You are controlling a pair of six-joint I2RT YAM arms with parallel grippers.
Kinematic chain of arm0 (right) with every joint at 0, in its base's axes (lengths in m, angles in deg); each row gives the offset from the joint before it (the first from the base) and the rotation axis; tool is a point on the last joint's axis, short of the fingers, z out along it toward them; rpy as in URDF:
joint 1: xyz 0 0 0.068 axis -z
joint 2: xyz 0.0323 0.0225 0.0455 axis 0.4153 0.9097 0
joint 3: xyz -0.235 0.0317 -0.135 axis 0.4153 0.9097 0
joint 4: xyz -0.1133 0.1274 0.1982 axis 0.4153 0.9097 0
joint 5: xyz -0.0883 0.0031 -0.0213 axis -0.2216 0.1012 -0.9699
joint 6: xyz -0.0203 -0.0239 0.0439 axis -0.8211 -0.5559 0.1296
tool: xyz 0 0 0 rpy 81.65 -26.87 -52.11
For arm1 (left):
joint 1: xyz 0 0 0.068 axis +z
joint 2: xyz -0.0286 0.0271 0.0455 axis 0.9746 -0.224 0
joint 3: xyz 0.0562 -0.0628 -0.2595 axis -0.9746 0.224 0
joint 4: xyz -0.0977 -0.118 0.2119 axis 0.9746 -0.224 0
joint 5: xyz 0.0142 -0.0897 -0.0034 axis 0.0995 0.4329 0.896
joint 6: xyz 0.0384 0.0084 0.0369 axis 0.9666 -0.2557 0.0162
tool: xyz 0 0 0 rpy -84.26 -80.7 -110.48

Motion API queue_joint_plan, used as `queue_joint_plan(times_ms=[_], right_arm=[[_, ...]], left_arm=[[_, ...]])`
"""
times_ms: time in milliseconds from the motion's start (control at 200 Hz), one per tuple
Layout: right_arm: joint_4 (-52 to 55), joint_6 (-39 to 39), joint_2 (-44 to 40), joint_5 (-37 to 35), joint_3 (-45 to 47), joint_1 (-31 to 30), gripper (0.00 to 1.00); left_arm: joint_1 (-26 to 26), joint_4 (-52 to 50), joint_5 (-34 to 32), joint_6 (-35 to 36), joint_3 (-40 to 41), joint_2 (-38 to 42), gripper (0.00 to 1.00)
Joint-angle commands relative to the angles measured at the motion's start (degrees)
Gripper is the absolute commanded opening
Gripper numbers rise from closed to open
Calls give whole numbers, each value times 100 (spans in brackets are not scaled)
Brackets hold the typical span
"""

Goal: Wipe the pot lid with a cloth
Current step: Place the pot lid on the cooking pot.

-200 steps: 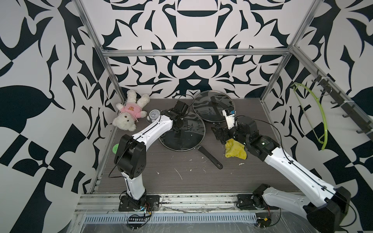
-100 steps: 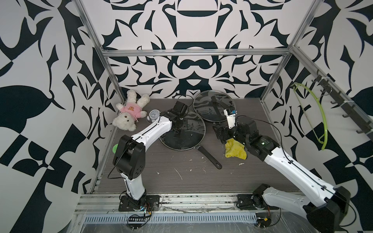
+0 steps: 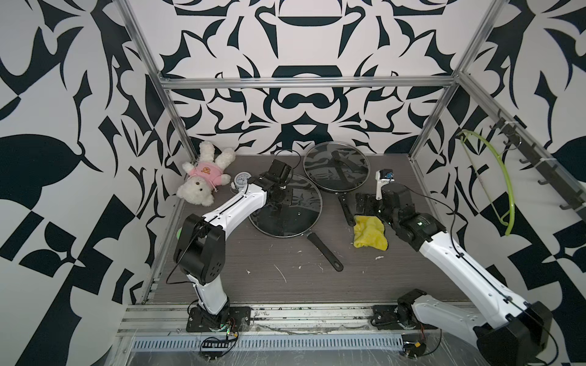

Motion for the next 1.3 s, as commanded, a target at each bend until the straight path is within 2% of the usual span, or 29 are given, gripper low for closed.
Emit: queue_joint_plan(times_ms=[0, 35, 80, 135, 240, 265, 310, 390, 505, 555, 620, 710, 755, 920, 1125, 1175, 1205, 1225, 1265, 1295], right_arm=[[171, 574, -151, -2, 147, 225, 90], [232, 683, -110, 57, 189, 367, 90], [259, 805, -40, 151, 283, 516, 89], [235, 908, 48, 180, 403, 655, 89], [54, 1016, 272, 511, 607, 816, 89], [-5, 1029, 327, 542, 633, 827, 89], [-75, 1064, 417, 582, 675, 854, 88], [-192, 1091, 533, 641, 720, 861, 88], [-216, 1085, 584, 682, 664, 878, 88], [-211, 1066, 587, 661, 638, 900, 88], [-183, 1064, 647, 625, 615, 980, 88], [-143, 1065, 724, 694, 597, 1071, 88], [-154, 1078, 725, 729, 613, 1088, 88], [-207, 1118, 724, 761, 676, 1099, 87], [-294, 1235, 1190, 771, 795, 1223, 86], [-307, 1273, 1389, 832, 812, 1246, 78], [-317, 1305, 1508, 876, 825, 1256, 73], [-327, 1326, 1575, 910, 834, 1261, 71], [-374, 1358, 1697, 957, 865, 1258, 70], [-405, 1393, 1776, 963, 893, 1269, 70]], left_arm=[[40, 16, 121, -104, -67, -244, 38], [41, 30, 119, -102, -54, -181, 47], [41, 69, 134, -87, -23, -87, 49], [46, 111, 170, -86, 12, 22, 59], [40, 163, 216, -88, 32, 162, 62], [45, 166, 193, -93, 25, 176, 68], [43, 179, 181, -73, 41, 160, 69], [42, 66, 119, -51, -25, 1, 64], [40, 34, 145, -81, 20, -135, 63], [41, 91, 151, -99, 90, -156, 59], [40, 125, 104, -112, 134, -199, 49], [45, 225, 101, -114, 201, -242, 26], [48, 379, 119, -100, 287, -215, 19], [50, 743, -103, 30, 465, -115, 10], [140, 614, -48, 265, 581, 23, 9], [180, 527, -18, 271, 598, 71, 12], [193, 525, 33, 265, 628, 128, 18], [190, 534, 74, 259, 657, 162, 25], [193, 580, 155, 223, 702, 230, 45], [189, 617, 250, 192, 717, 275, 54]])
